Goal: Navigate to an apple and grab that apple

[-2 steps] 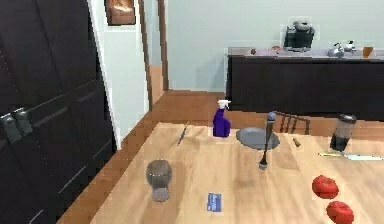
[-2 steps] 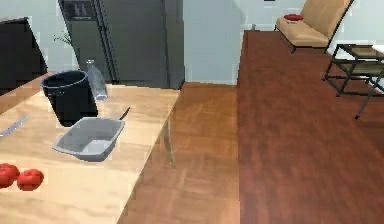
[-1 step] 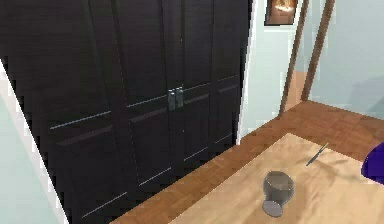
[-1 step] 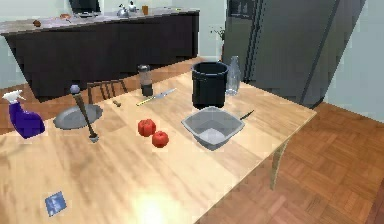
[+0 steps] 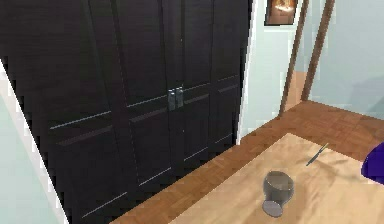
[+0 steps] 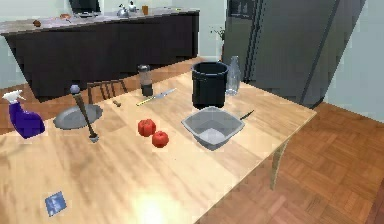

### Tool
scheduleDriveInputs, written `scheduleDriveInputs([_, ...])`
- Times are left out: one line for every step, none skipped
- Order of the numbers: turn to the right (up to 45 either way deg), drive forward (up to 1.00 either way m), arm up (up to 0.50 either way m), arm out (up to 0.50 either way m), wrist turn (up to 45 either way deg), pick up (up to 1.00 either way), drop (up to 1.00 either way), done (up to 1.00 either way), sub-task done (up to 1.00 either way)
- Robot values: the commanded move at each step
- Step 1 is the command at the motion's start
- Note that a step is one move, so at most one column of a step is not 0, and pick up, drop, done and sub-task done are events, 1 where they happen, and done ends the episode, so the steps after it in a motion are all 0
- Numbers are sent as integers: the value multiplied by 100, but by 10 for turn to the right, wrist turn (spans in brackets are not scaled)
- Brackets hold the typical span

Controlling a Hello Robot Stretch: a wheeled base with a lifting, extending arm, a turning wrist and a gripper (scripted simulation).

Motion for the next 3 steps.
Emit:
scheduleDriveInputs([0,0,38,0,0,0,0,0,0])
scheduleDriveInputs([0,0,0,40,0,0,0,0,0])
scheduleDriveInputs([0,0,0,0,450,0,0,0,0])
